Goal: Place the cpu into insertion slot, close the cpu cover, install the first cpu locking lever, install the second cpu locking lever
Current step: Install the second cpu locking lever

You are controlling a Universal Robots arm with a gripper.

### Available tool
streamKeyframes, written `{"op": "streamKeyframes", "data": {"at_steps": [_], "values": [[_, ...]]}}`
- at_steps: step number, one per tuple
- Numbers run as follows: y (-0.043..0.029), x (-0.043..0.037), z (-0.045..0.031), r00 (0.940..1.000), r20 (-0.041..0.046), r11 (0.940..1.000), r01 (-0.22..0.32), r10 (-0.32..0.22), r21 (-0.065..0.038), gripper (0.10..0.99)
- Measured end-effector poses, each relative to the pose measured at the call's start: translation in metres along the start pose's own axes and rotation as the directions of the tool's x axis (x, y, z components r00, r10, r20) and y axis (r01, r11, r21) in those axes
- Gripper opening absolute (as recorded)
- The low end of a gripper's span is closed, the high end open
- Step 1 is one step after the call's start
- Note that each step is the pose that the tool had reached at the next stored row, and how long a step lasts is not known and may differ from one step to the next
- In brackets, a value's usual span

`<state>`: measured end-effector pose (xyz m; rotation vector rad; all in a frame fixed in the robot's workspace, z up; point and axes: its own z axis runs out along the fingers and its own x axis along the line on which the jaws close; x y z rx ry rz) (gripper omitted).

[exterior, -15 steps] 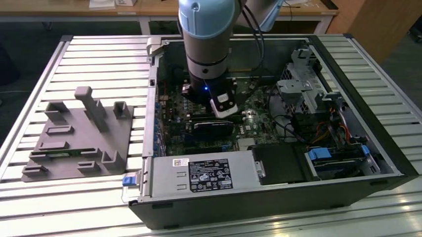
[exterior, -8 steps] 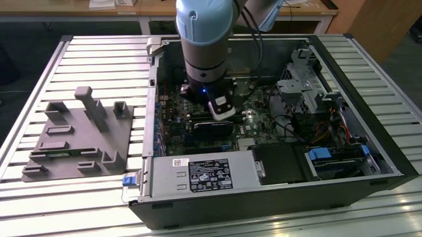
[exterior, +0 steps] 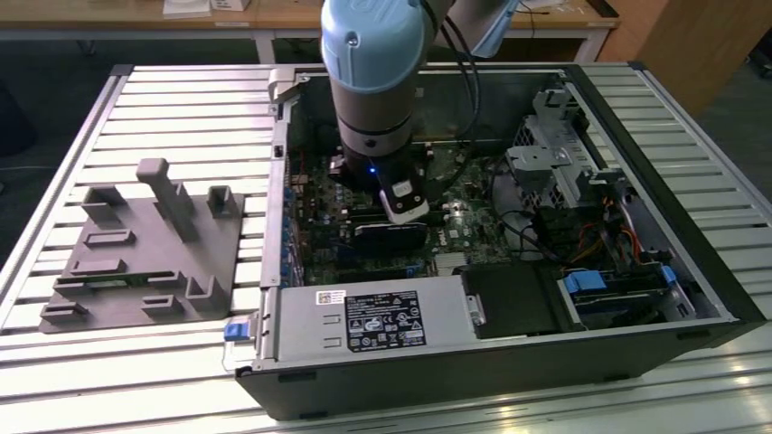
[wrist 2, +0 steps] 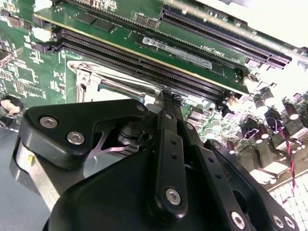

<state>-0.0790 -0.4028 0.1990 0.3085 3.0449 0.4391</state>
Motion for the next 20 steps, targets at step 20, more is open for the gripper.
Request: {"op": "streamKeyframes", "data": {"at_steps": [20], "values": [[-0.0024,-0.0084,-0.0109,1.0,0.0,1.0,0.0,0.0,0.0,0.106]]}}
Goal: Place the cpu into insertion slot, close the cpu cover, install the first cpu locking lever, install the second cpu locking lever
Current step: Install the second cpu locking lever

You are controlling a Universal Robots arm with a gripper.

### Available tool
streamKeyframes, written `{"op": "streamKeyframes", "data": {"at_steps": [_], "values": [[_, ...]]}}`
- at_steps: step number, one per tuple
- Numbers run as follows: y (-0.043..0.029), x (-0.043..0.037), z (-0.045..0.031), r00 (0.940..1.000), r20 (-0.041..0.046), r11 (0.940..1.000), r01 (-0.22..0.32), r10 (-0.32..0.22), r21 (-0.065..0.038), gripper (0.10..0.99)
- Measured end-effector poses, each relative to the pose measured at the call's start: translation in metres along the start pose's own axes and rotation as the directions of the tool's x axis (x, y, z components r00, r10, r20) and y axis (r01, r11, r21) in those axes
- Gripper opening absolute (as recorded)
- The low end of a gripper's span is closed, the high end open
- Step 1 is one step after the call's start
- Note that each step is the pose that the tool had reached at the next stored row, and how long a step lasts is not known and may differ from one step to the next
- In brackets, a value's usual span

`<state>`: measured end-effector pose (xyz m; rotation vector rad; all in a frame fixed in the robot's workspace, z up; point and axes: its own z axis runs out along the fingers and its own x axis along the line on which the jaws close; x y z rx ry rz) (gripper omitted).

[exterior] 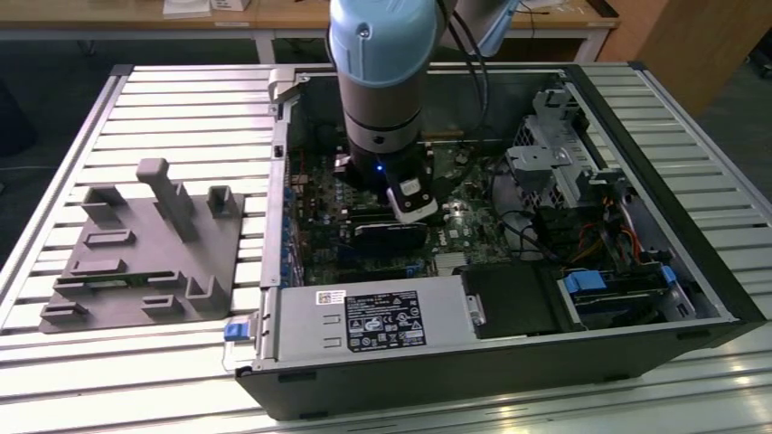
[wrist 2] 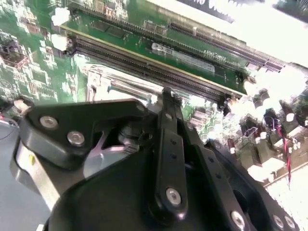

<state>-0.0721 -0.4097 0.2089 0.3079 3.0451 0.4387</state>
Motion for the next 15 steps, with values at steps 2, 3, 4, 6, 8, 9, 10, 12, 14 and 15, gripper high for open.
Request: {"op": "streamKeyframes", "data": {"at_steps": [2,3,4,6,8,9,10,12,14,15], "values": [[-0.0016,-0.0004,-0.0004,1.0,-0.0001,1.0,0.0,0.0,0.0,0.106],[-0.0024,-0.0006,-0.0006,1.0,-0.0001,1.0,0.0,0.0,0.0,0.106],[-0.0029,-0.0007,-0.0008,1.0,-0.0001,1.0,0.0,0.0,0.0,0.106],[-0.0038,-0.0006,-0.001,1.0,-0.0002,1.0,0.0,0.0,-0.001,0.106],[-0.0048,-0.0001,-0.0007,1.0,-0.0016,1.0,-0.001,0.001,-0.008,0.106],[-0.0053,0.0002,-0.0002,1.0,-0.0024,0.9999,-0.001,0.001,-0.012,0.106],[-0.0056,0.0005,0.0004,1.0,-0.0031,0.9999,-0.001,0.001,-0.016,0.106],[-0.0063,0.0011,0.0017,1.0,-0.0049,0.9997,-0.002,0.002,-0.025,0.106],[-0.0072,0.0017,0.003,1.0,-0.0063,0.9995,-0.003,0.002,-0.032,0.106],[-0.0077,0.002,0.0037,1.0,-0.0069,0.9994,-0.003,0.003,-0.035,0.106]]}}
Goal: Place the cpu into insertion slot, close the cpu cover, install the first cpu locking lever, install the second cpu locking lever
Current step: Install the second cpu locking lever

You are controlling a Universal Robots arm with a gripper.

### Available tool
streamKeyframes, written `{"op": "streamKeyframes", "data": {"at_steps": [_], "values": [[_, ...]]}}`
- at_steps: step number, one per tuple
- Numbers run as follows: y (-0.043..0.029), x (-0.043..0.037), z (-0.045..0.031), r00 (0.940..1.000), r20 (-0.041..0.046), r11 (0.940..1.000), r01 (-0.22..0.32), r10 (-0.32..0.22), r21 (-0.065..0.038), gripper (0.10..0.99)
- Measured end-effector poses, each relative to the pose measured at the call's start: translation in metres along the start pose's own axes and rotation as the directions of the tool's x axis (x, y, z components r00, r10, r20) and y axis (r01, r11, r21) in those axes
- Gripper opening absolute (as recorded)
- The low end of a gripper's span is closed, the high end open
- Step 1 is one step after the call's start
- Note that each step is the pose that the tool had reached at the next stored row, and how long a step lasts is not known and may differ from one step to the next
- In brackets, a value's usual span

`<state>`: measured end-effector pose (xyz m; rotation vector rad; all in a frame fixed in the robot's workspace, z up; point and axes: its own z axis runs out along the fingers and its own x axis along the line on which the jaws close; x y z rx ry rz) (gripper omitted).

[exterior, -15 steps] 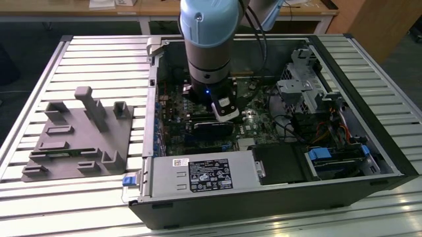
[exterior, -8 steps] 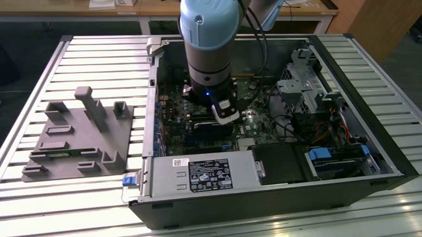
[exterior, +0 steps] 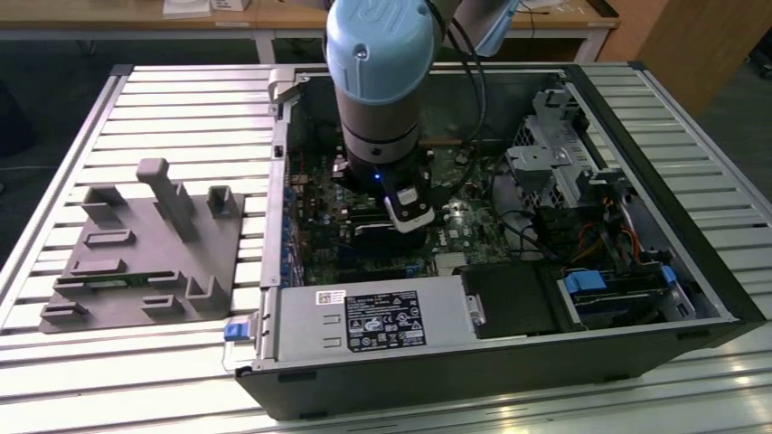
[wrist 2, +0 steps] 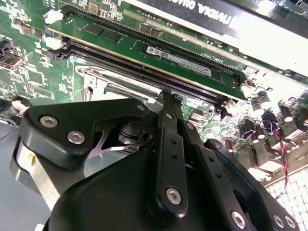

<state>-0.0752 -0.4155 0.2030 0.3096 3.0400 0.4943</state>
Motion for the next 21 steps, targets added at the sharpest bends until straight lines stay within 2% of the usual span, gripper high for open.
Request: {"op": "streamKeyframes", "data": {"at_steps": [9,19,21], "values": [[-0.0039,0.004,0.0057,1.0,-0.0052,0.9997,-0.002,0.002,-0.026,0.106],[-0.008,0.0075,0.0118,0.9999,-0.0119,0.9982,-0.005,0.004,-0.059,0.106],[-0.0086,0.0078,0.0135,0.9999,-0.013,0.998,-0.006,0.005,-0.063,0.106]]}}
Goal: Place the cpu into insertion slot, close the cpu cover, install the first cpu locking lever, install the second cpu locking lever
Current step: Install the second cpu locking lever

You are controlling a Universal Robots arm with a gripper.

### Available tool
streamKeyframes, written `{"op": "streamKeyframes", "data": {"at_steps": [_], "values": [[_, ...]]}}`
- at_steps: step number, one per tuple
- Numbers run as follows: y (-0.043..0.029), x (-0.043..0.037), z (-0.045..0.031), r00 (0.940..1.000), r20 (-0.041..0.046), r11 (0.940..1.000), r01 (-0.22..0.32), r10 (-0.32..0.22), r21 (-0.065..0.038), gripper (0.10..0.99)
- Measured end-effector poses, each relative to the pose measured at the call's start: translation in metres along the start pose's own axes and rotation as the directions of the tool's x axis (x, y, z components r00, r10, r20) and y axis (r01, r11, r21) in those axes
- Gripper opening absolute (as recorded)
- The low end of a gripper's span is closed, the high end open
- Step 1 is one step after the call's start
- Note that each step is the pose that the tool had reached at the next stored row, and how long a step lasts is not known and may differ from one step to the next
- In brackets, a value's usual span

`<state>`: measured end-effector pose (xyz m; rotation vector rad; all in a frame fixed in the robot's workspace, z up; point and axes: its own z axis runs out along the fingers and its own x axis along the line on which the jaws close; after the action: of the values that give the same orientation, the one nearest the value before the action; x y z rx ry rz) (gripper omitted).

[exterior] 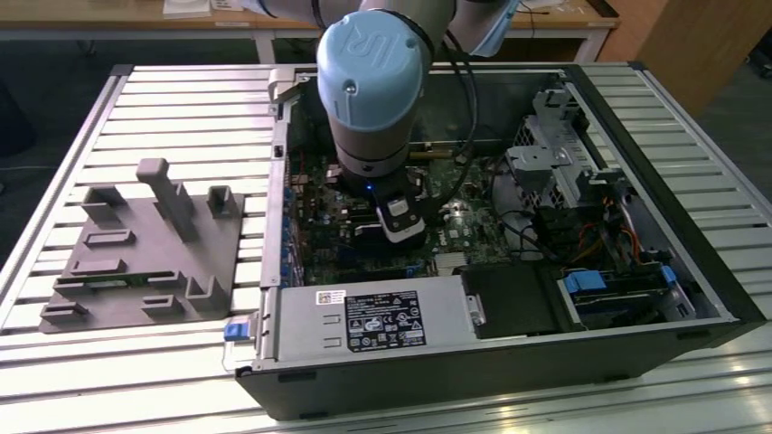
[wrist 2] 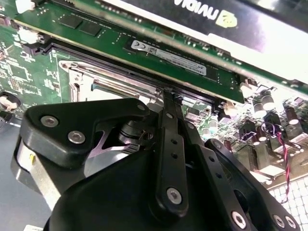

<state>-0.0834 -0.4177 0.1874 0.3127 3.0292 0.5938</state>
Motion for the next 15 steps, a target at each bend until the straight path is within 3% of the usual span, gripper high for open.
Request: {"op": "streamKeyframes", "data": {"at_steps": [10,15], "values": [[-0.0021,0.0018,0.0039,1.0,-0.0011,1.0,-0.001,0.001,-0.003,0.106],[-0.0014,0.0021,0.002,1.0,-0.0011,1.0,-0.001,0.001,-0.003,0.106]]}}
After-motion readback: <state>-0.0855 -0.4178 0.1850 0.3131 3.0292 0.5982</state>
